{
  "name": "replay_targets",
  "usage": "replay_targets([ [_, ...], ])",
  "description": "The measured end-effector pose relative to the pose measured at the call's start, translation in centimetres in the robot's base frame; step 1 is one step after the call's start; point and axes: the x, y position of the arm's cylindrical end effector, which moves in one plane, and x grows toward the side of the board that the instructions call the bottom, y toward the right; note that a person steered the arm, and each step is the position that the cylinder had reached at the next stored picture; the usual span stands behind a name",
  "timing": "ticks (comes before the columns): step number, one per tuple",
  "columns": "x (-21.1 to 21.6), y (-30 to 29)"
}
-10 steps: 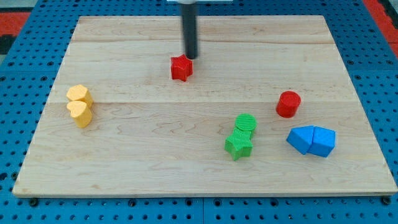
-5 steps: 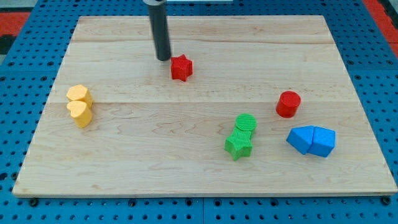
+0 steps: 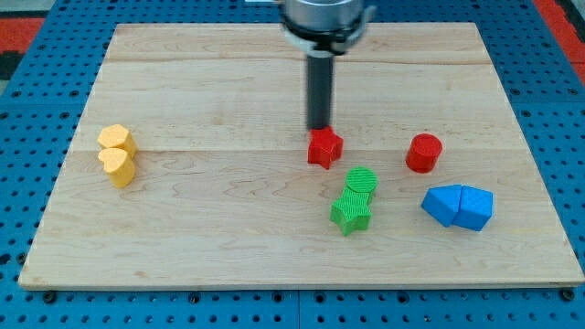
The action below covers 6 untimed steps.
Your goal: Slide the red blocks to the top left of the blue blocks
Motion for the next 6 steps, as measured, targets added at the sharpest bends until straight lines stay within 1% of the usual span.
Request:
replay_targets([
  [1, 0.3, -6.9],
  [2, 3.0, -1.6],
  [3, 5.5, 1.7],
  [4, 6.8, 1.0],
  [5, 6.3, 3.8],
  [6, 5.4, 4.2],
])
